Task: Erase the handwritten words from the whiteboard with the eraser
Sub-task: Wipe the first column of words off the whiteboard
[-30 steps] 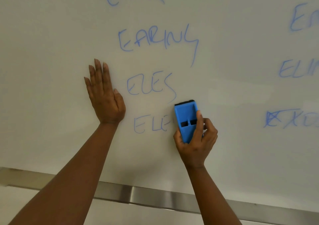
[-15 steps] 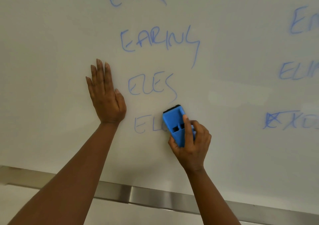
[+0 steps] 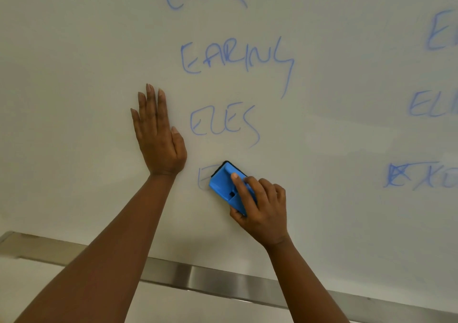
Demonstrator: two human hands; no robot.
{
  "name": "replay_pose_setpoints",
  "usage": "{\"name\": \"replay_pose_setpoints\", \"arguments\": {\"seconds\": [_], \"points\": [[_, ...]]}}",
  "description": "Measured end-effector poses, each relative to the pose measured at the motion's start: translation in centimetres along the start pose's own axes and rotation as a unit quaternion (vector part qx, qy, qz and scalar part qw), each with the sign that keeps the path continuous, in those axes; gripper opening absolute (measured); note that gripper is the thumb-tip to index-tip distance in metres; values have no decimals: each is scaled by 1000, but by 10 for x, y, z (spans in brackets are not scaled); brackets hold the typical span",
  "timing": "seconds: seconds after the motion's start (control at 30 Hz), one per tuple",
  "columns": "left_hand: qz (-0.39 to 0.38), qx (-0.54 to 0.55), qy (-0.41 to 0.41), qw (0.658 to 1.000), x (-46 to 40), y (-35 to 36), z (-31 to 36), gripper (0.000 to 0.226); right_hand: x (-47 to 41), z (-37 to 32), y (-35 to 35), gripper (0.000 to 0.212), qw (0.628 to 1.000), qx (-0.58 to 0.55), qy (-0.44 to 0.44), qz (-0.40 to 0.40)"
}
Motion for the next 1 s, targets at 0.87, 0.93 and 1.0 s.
{"name": "replay_pose_setpoints", "arguments": {"seconds": [0.87,0.93,1.0], "points": [[-10,1,4,1000,0,0,-1,61,-19,-12,1,61,1000,-20,3,-6],[-10,2,4,1000,1,1,-1,61,-20,-22,6,61,999,-26,-19,-19],[-8,3,6,1000,1,0,-1,61,-16,-32,11,61,998,-27,-50,-41]]}}
Point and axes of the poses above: each hand's wrist, its own x-axis away from the middle knuckle, its own y-axis out of the palm, z = x × y, the point moved 5 cm from there along -x, towards the middle knuckle, and after that the axes turned 4 degrees about -z, right-handed, at the moved point
